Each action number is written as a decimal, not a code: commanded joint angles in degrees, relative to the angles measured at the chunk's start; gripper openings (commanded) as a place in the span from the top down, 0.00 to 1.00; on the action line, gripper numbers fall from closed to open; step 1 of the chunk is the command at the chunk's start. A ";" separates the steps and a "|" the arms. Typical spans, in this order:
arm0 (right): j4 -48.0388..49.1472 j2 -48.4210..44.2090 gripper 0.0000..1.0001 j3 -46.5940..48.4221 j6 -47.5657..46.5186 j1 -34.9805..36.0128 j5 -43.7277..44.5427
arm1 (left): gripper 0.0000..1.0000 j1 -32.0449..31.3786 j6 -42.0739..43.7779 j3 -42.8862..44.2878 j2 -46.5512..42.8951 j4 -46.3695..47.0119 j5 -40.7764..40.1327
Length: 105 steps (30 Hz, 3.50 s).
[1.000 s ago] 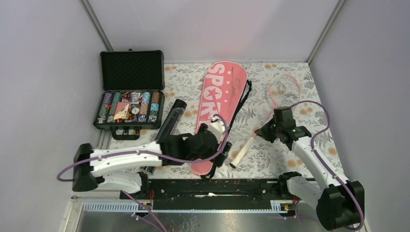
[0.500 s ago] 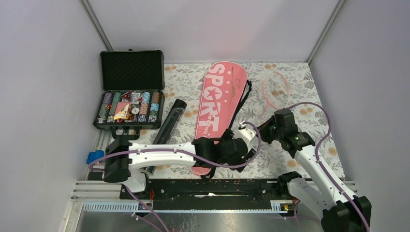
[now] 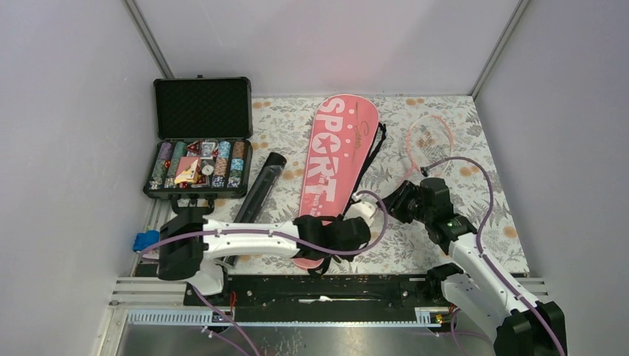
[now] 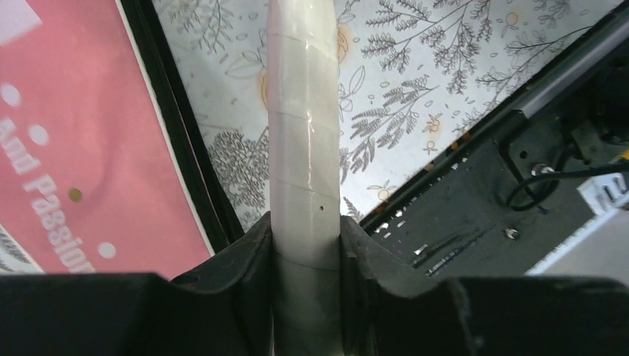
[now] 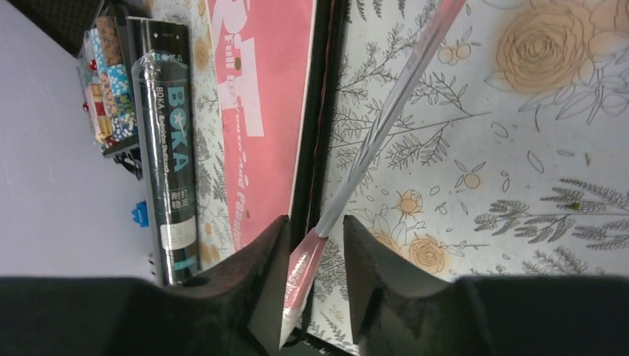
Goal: Pack up the badminton gear
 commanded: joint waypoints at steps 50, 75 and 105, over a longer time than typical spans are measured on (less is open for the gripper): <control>14.91 -6.64 1.00 -3.68 7.43 -6.61 -2.96 | 0.28 2.27 -10.32 -11.23 -18.95 11.34 3.05; -20.64 -23.87 1.00 -3.88 0.84 -6.61 -9.29 | 0.33 11.50 7.43 4.11 9.99 1.44 -4.55; -17.26 -22.46 1.00 -8.92 0.58 -6.53 -17.42 | 1.00 11.50 8.24 -0.57 0.93 7.14 -4.00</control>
